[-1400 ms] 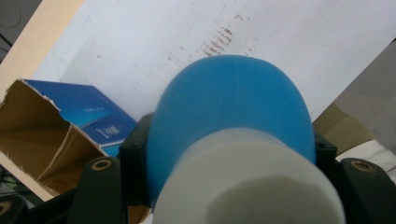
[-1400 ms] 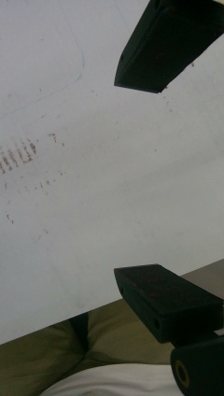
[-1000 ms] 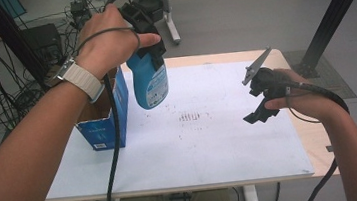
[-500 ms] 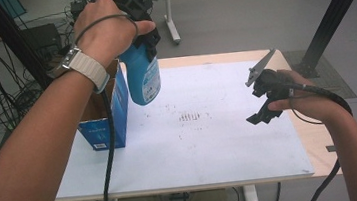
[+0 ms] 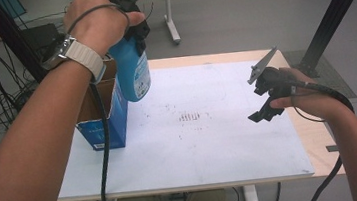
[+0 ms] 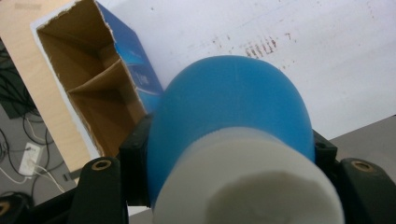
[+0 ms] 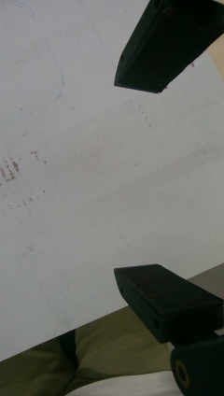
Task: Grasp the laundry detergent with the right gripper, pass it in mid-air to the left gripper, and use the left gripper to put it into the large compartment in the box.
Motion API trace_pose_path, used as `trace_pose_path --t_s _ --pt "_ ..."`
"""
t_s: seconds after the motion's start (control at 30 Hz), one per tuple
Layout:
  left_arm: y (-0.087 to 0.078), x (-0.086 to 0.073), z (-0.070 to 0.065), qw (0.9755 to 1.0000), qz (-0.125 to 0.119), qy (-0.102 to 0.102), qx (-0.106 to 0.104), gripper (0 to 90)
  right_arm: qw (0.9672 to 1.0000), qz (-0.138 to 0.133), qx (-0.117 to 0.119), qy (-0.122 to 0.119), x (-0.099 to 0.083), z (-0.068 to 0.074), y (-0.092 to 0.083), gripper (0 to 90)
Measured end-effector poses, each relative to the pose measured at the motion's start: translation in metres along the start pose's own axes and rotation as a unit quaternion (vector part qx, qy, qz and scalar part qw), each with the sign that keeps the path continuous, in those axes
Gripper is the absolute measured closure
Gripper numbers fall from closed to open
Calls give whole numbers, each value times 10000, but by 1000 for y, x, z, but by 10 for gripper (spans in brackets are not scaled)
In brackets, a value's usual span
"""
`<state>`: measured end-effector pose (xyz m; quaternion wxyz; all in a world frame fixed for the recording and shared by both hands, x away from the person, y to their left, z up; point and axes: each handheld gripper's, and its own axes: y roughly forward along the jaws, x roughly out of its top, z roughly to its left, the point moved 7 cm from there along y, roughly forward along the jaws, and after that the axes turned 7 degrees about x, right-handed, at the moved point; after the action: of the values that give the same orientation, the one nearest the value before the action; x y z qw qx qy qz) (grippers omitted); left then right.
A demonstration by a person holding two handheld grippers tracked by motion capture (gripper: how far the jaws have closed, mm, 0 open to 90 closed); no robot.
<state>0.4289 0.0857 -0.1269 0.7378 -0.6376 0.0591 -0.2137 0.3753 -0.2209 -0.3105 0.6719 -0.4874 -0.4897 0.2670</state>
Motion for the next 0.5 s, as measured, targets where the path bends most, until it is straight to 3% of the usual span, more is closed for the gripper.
trace_pose_path --t_s 0.5 --pt "-8 -8 21 9991 184 -385 63 379 10000 -3 23 -31 1 -5 -1 79"
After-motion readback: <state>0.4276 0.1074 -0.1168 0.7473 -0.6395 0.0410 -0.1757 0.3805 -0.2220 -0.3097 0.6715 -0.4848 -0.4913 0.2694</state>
